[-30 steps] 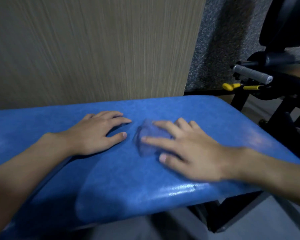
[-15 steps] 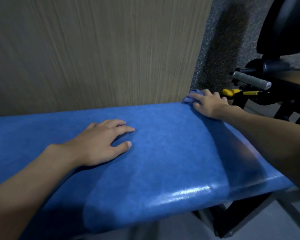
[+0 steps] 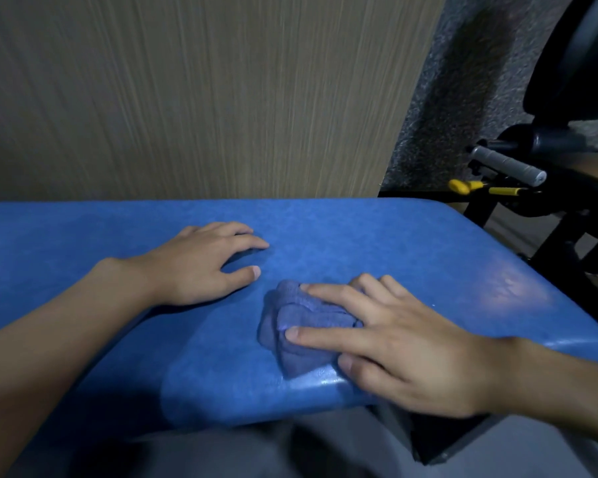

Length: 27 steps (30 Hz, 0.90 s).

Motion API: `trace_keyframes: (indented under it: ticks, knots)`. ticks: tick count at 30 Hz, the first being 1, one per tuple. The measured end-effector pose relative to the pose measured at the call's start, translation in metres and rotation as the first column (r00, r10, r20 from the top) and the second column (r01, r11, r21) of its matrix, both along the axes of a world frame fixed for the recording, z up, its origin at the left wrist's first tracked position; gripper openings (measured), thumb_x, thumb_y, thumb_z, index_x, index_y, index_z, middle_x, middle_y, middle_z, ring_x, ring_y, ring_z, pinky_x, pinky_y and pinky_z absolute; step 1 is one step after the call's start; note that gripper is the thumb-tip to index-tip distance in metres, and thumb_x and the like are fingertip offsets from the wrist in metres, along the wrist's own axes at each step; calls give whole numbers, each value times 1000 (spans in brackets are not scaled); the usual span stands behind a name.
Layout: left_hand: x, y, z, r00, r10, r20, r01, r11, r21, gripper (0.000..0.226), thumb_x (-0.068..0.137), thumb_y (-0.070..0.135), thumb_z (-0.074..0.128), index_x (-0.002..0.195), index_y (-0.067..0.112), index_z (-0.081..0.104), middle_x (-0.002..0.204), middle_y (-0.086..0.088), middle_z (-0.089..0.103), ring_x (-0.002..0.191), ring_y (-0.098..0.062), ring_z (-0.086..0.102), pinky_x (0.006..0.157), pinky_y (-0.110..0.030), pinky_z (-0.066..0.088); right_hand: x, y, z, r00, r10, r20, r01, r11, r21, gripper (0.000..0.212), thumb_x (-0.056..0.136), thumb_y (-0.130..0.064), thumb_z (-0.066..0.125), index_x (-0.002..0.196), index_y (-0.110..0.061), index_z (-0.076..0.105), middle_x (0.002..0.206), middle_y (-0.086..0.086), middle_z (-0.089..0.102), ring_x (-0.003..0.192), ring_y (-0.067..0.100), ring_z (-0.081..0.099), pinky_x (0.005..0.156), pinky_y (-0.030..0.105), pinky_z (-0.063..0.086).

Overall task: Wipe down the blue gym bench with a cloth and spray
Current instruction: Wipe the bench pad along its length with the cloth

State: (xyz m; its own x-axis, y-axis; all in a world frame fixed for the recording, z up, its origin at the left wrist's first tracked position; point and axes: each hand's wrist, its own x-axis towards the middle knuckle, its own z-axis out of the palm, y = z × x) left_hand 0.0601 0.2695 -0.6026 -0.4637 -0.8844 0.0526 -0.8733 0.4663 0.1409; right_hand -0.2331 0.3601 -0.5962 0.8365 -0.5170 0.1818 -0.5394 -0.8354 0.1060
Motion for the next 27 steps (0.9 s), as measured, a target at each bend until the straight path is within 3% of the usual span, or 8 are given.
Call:
trace_keyframes:
  ticks: [3,5,9,12,16,21,24,27]
  knots:
    - [2,2,1,1000,0,-29,0,1000,10,62,85,69,33,142,47,39,152,15,33,141,-7,28,116,-38,23,-1,-44,-1,993,-111,43,110,994,18,52,93,-39,35,142,-50,26,150,-2,31,105,24,44,86,42,38]
    - [4,4,0,999,8,-38,-8,1000,9,62,84,69,31,142,47,39,151,16,33,141,-5,27,115,-36,22,-12,-101,-5,948,-313,64,313,950,2,53,91,-41,33,141,-54,23,149,0,32,111,30,44,91,47,39]
    - [16,7,-2,998,52,41,-50,997,-55,54,91,68,33,142,51,34,152,19,30,142,-1,22,112,-39,20,-54,-219,-1,668,-743,29,741,669,62,50,95,-42,36,142,-55,23,149,7,31,125,40,36,102,57,32]
    - [22,10,-2,998,62,33,-61,998,-24,55,90,70,30,142,52,31,153,21,27,142,0,20,111,-39,21,-56,-249,-2,533,-846,-24,842,527,112,44,96,-46,31,138,-55,25,148,4,29,128,41,30,103,60,29]
    - [26,9,1,999,35,23,-35,999,-22,56,89,68,32,142,51,34,148,26,29,139,1,24,107,-38,25,-19,-200,-1,675,-738,1,736,674,66,52,93,-40,36,141,-55,23,143,3,32,124,37,33,100,56,31]
    - [27,3,2,1000,25,10,-24,999,-47,49,93,61,38,140,46,41,144,28,37,136,-1,32,103,-42,33,36,-60,0,973,-230,-14,230,972,56,61,84,-38,33,142,-51,23,149,-3,28,112,29,42,90,48,38]
    - [24,4,7,997,12,-73,-16,999,-49,40,99,38,47,139,35,49,140,17,48,132,-9,43,107,-47,37,42,-17,6,999,-27,-26,30,995,90,58,90,-33,36,145,-47,26,155,-6,25,113,25,41,90,44,35]
    - [12,15,17,952,-59,-300,32,995,-96,33,100,20,49,132,26,58,130,8,58,123,-13,52,108,-39,38,34,-13,17,992,-44,116,15,970,244,49,97,-38,39,144,-49,31,158,-16,23,136,10,29,109,40,23]
